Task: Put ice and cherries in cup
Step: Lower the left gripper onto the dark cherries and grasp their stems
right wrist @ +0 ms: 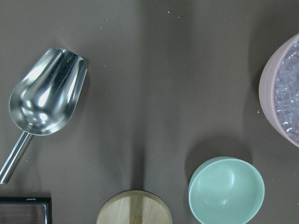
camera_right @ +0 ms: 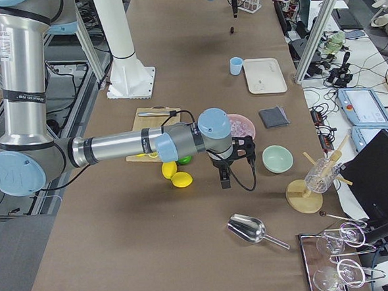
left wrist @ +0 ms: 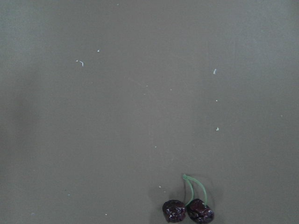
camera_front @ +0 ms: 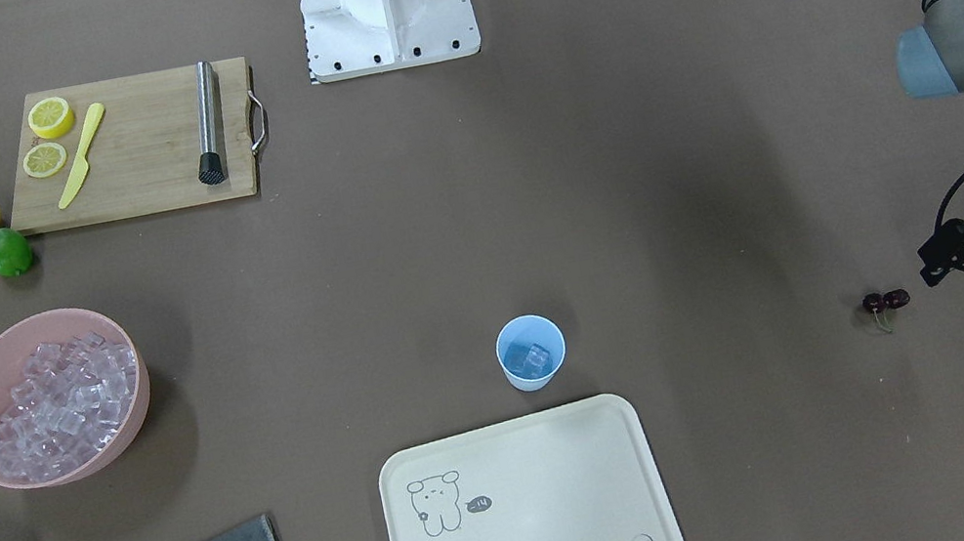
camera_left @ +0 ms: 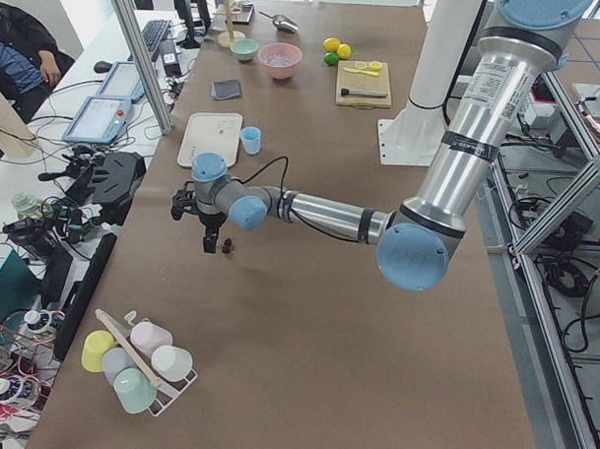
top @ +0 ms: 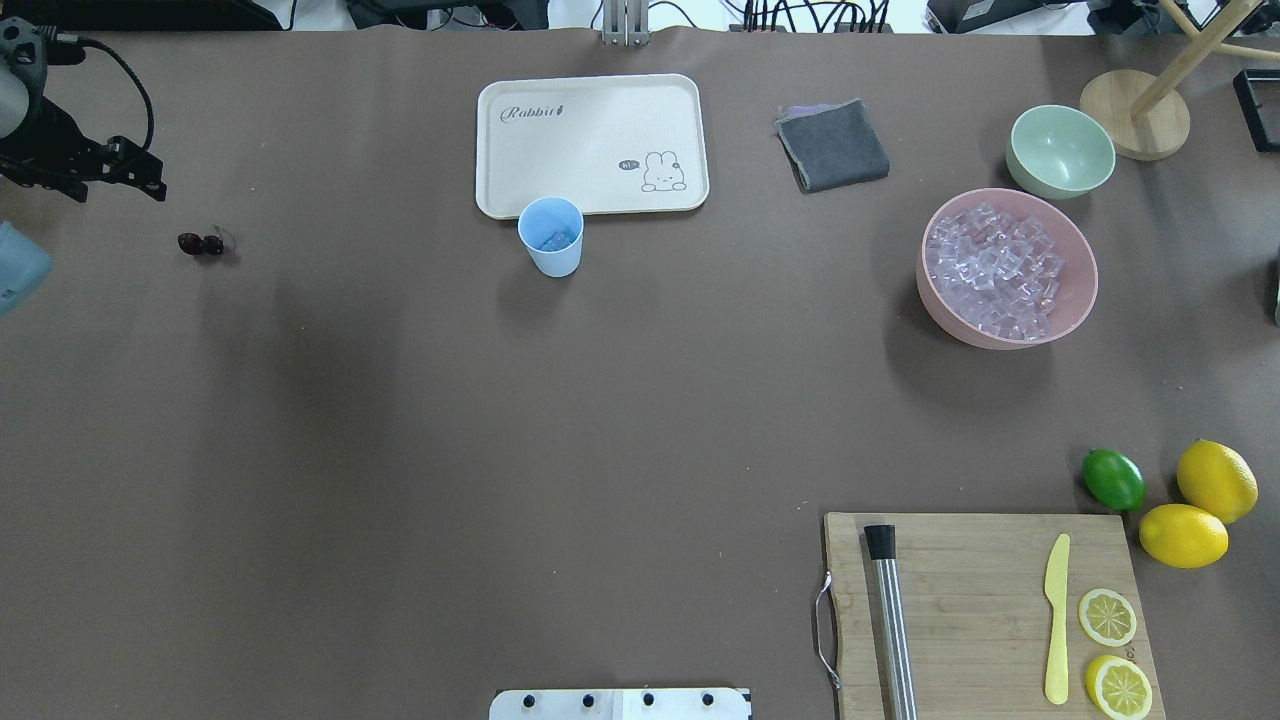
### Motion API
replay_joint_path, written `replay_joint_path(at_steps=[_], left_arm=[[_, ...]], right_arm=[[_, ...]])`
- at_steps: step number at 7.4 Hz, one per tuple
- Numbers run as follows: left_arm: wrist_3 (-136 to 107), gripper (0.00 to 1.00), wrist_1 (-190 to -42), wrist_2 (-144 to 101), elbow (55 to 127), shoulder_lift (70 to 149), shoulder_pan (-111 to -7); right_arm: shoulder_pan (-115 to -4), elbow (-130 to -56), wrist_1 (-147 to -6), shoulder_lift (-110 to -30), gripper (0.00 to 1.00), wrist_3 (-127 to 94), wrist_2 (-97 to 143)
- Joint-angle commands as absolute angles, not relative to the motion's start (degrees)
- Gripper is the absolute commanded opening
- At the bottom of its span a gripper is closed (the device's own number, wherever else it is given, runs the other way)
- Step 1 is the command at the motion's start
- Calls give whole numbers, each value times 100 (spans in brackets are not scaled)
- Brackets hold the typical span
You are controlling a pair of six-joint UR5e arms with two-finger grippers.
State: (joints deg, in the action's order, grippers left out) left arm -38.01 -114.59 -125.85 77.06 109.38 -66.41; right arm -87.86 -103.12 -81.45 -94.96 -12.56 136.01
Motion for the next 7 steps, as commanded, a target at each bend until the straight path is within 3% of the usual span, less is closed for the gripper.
replay_joint_path(at_steps=[1,4,7], left_arm=[[-3823,98,-11696,-12560,7515,10951,-6426],[-3771,97,-11786,-12394,7462,11153,-6012],[-3762,97,-11830,-11761,6848,11512,-6003]], right_arm=[[-8947,-10353,-8323,-9571,99,-1222,13535],[-8938,-10353,-8314,-9501,99,-1222,13535],[-8947,-10371,-8306,-9544,99,-1204,13535]])
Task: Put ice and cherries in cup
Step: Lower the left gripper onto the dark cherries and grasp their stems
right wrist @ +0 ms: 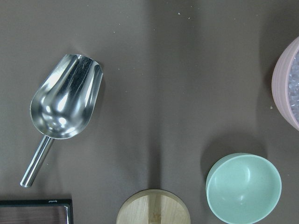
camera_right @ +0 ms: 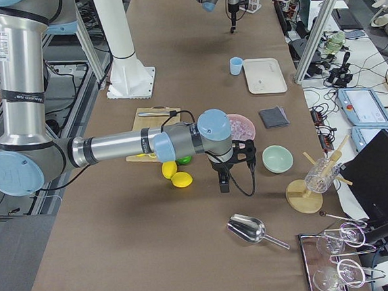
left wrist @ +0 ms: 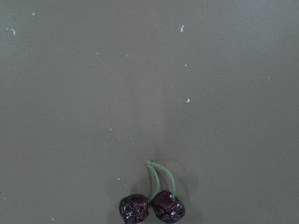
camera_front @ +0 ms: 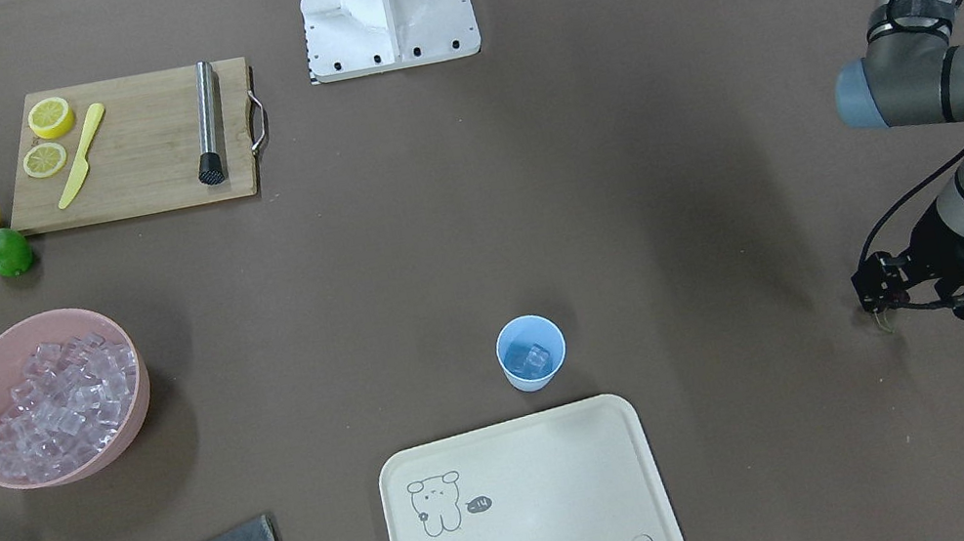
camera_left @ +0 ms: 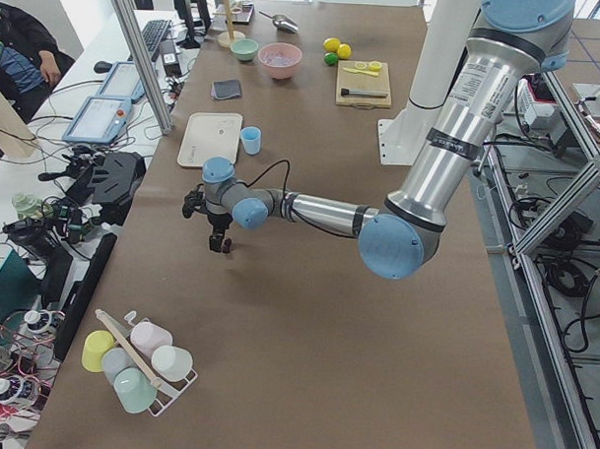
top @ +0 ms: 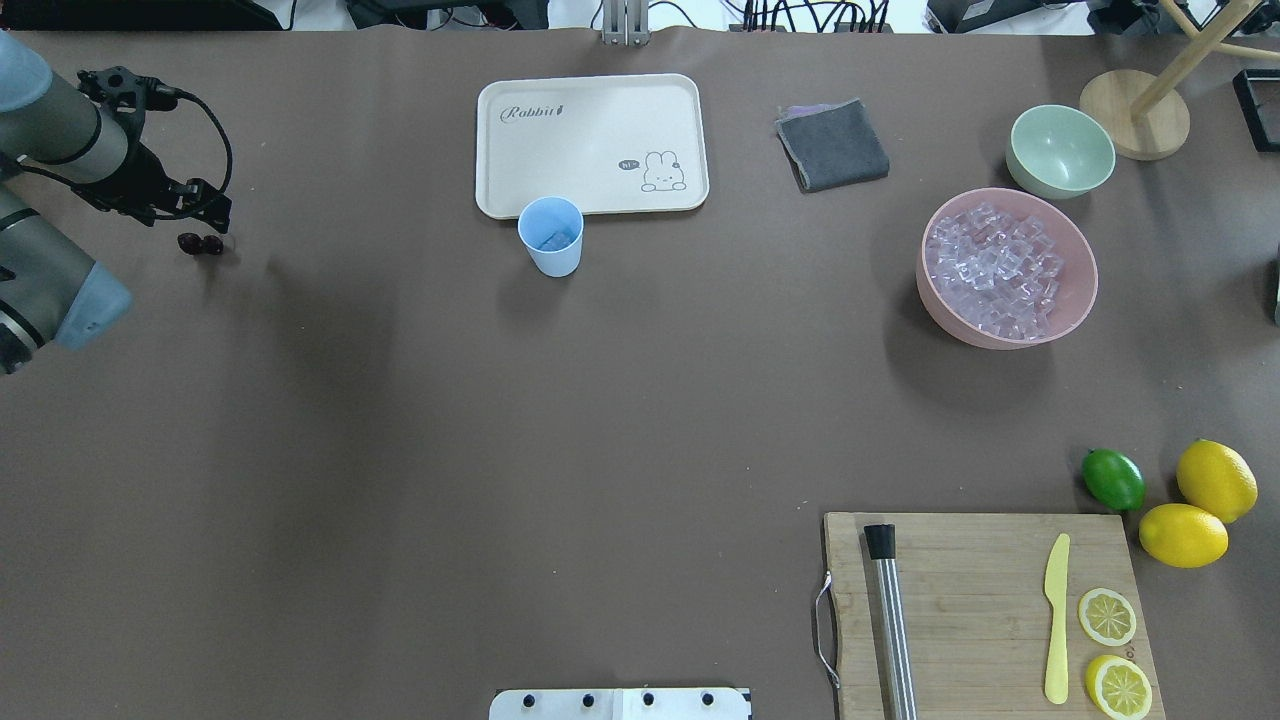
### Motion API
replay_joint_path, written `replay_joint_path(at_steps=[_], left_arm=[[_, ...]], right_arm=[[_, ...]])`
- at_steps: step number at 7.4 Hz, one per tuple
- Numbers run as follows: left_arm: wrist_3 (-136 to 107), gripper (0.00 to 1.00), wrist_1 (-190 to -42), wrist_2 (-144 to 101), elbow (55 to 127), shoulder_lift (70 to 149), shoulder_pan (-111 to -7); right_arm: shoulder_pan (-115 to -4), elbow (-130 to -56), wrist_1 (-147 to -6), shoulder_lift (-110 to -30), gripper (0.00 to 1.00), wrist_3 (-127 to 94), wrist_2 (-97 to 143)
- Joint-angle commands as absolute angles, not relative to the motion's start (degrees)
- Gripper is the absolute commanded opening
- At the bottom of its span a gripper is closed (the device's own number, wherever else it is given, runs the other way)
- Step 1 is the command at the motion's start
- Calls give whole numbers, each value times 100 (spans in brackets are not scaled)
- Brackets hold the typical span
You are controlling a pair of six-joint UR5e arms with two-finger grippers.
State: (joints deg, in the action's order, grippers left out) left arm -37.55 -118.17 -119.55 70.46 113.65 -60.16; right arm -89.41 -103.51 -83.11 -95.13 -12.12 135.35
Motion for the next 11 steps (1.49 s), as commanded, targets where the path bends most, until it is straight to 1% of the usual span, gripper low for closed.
replay_joint_path(at_steps=[1,4,5,6,7,8,9,11], left_arm=[[-3797,97,-11830,-11795,6847,11566,-5959],[-3753,97,-11918,-11795,6847,11488,-5775],[-3762,94,-12031,-11795,6855,11426,-5774],[-3770,81,-12067,-11804,6855,11391,-5774],[-3753,46,-12067,-11812,6855,11356,-5774],[-3753,37,-12067,-11812,6864,11347,-5774],[-3753,34,-12067,-11821,6908,11347,-5774],[-3762,33,-11998,-11926,7021,11355,-5844]], right_arm=[[-8947,-10371,-8306,-9571,99,-1152,13535],[-9035,-10371,-8279,-9685,99,-1046,13535],[-9035,-10336,-8279,-9677,99,-976,13535],[-9044,-10327,-8288,-9668,99,-976,13526],[-9070,-10310,-8297,-9651,99,-967,13509],[-9088,-10327,-8297,-9650,99,-967,13491],[-9097,-10336,-8297,-9650,99,-975,13500],[-9097,-10336,-8306,-9642,99,-976,13491]])
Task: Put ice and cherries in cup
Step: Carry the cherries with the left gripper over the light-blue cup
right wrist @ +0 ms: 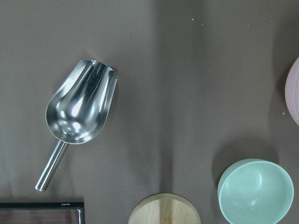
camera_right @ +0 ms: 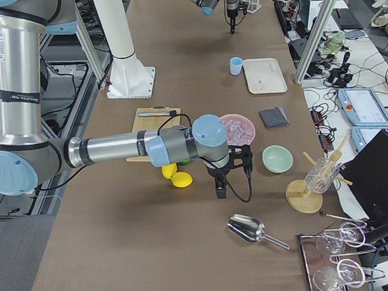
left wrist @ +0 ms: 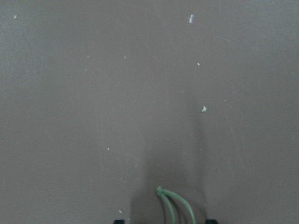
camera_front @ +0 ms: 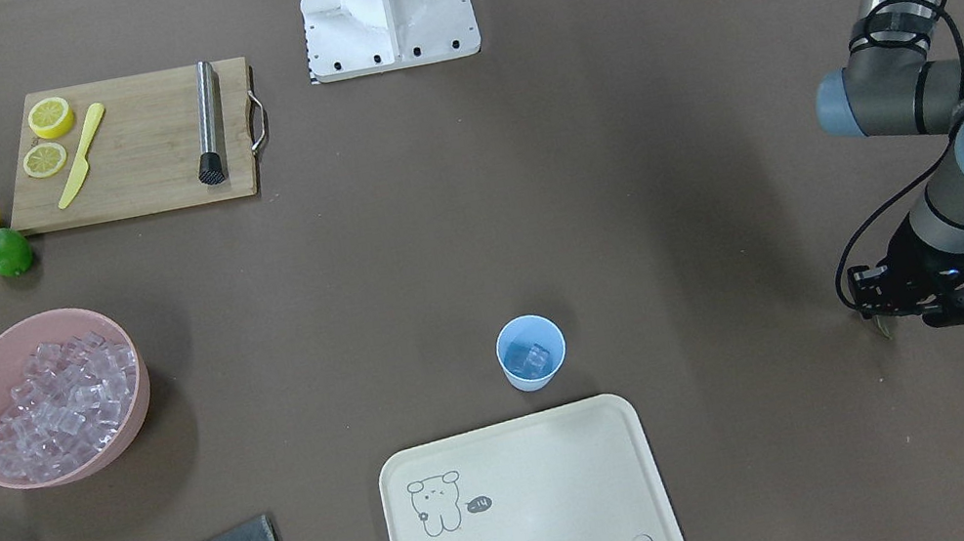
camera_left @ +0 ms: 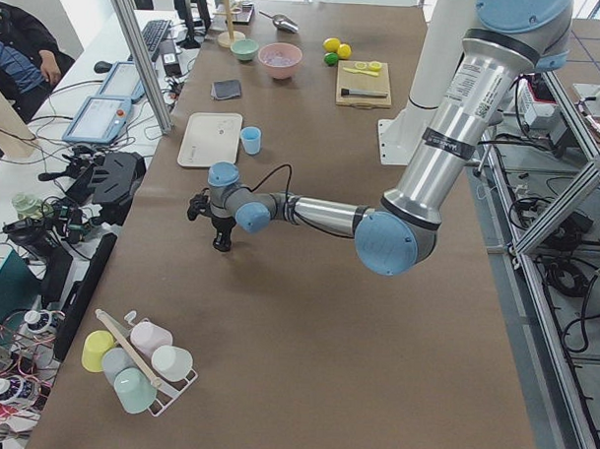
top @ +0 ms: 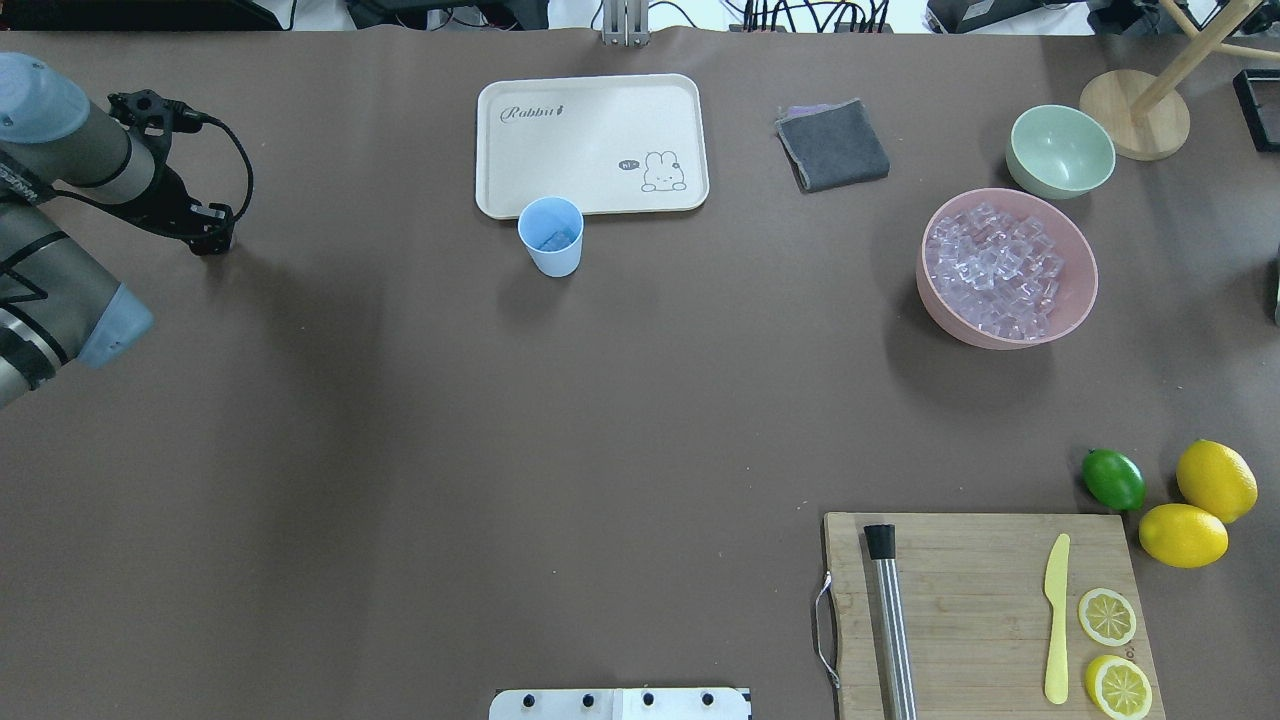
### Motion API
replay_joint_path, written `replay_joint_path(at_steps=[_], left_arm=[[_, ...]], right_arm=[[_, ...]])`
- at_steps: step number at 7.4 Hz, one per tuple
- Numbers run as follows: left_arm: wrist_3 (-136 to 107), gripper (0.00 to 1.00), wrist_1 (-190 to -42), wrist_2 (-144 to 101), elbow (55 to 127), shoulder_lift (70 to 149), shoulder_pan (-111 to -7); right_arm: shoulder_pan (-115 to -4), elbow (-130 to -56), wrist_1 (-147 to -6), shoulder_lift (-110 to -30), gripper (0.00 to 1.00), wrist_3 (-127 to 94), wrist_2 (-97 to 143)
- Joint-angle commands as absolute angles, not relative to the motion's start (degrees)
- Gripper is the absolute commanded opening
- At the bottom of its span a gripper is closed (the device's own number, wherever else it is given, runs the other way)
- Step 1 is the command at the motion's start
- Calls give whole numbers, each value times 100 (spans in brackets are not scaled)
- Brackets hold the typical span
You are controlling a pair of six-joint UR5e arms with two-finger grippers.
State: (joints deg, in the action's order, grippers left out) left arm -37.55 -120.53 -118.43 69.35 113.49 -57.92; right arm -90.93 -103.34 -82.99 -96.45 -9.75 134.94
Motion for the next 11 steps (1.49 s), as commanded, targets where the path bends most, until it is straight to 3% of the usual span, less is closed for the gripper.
replay_joint_path(at_steps=[1,4,6,11], left_arm=[[-3762,33,-11893,-12240,7031,11434,-6062],[-3989,33,-10174,-12392,7854,12320,-6179],[-5503,33,-10090,-12288,8338,12777,-5568],[-7801,33,-10134,-10926,7875,14036,-4159]], right_arm=[[-9097,-10353,-8297,-9650,99,-976,13500],[-9132,-10380,-8297,-9677,99,-975,13500],[-9132,-10371,-8306,-9659,99,-976,13500],[-9141,-10380,-8306,-9633,99,-976,13500]])
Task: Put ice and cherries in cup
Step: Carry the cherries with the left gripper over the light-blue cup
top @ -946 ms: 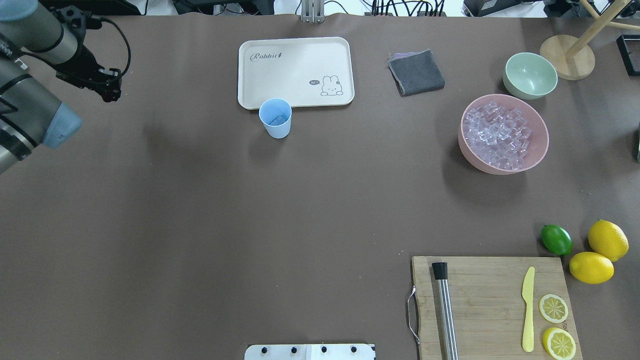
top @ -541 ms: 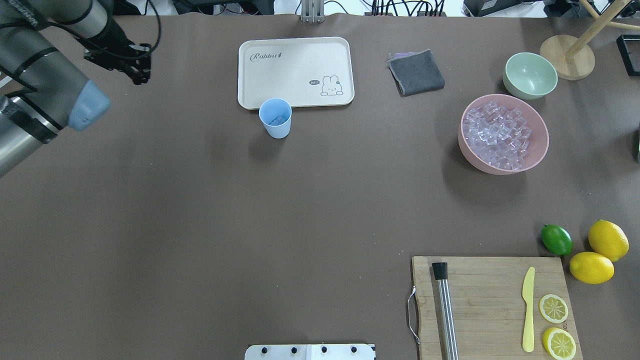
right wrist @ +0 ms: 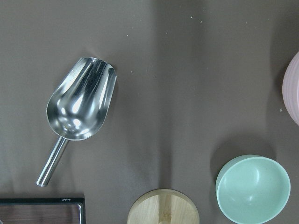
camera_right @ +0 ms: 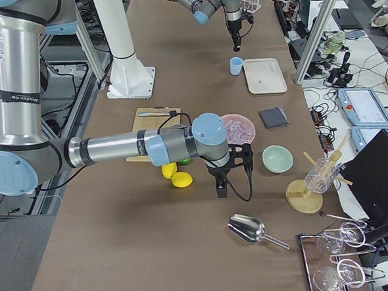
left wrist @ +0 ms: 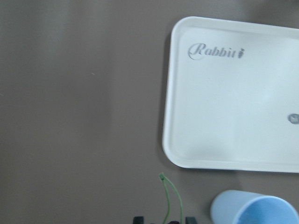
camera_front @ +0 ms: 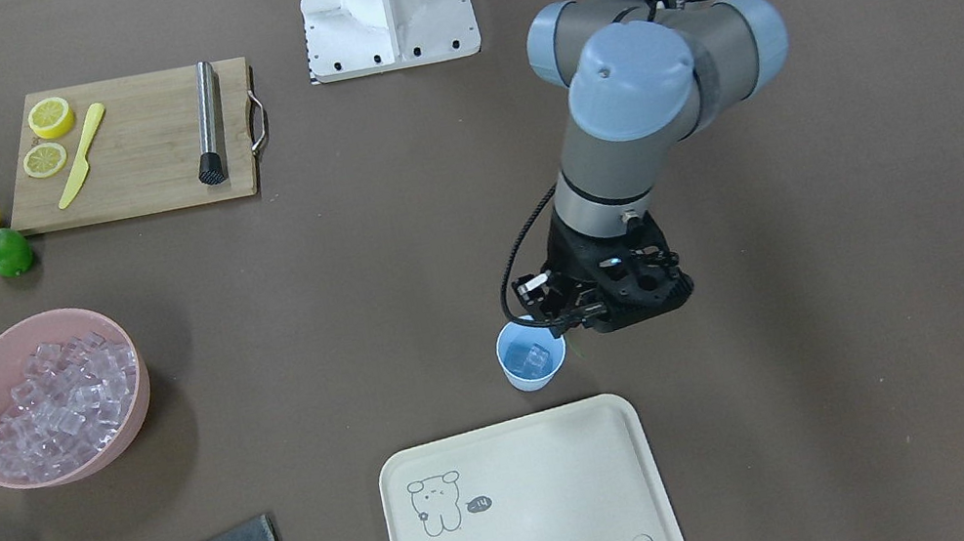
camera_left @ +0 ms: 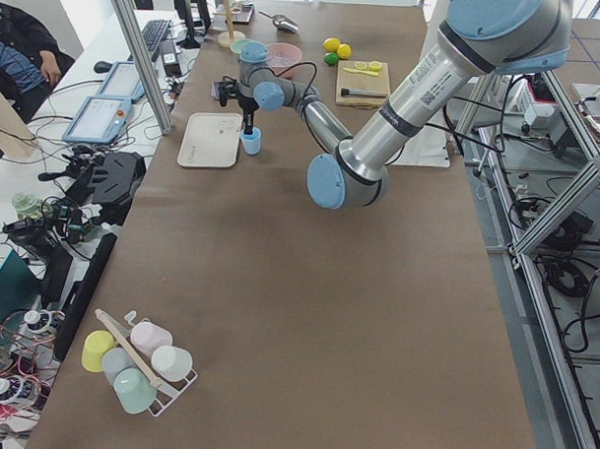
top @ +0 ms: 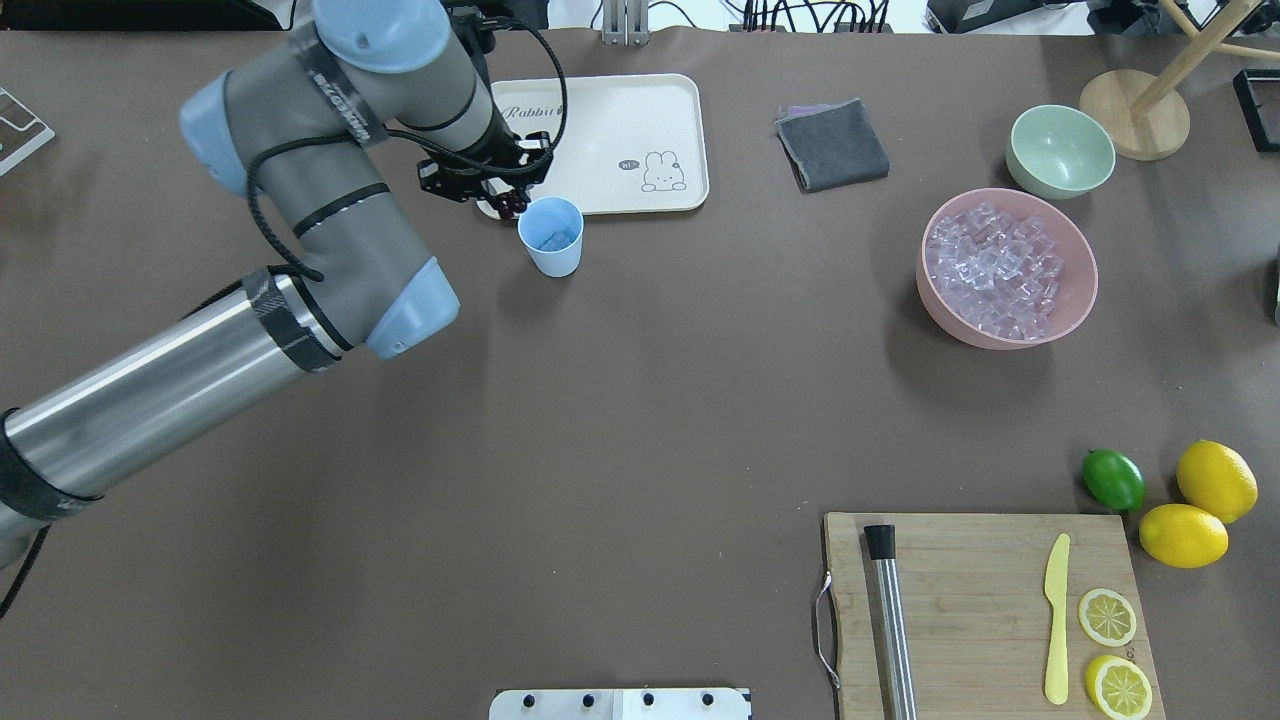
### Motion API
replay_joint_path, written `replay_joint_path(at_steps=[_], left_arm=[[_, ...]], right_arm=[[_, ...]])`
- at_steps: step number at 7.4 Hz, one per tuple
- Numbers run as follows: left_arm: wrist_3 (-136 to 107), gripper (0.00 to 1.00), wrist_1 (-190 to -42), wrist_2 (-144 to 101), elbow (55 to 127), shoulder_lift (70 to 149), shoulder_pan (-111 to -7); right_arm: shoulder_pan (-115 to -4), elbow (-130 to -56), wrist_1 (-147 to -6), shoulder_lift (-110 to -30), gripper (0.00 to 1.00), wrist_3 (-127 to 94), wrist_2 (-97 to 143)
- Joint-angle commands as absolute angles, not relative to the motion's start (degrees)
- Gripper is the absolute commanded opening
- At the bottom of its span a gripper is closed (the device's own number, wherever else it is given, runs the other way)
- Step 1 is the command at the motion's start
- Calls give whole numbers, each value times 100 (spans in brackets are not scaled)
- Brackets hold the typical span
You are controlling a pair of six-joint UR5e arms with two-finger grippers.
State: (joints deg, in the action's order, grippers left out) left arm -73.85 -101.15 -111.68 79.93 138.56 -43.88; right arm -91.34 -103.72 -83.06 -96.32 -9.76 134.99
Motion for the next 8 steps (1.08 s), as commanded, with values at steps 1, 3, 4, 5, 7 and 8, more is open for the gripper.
replay_joint_path(at_steps=[1,3,4,5,7,8], left_arm=[[-7813,33,-10142,-10829,7901,14036,-4122],[-7788,34,-10143,-10828,7884,14001,-4157],[-7822,67,-10134,-10819,7910,13975,-4149],[-7814,98,-10134,-10819,7893,13957,-4148],[-7831,98,-10116,-10828,7980,13922,-4157],[-7814,98,-10099,-10854,8276,13739,-4192]], right_arm=[[-9141,-10380,-8306,-9633,99,-976,13500],[-9167,-10406,-8279,-9677,99,-967,13500],[-9184,-10424,-8279,-9685,99,-941,13500],[-9185,-10424,-8279,-9720,99,-871,13500],[-9228,-10424,-8279,-9738,99,-826,13491],[-9229,-10424,-8288,-9747,99,-800,13500]])
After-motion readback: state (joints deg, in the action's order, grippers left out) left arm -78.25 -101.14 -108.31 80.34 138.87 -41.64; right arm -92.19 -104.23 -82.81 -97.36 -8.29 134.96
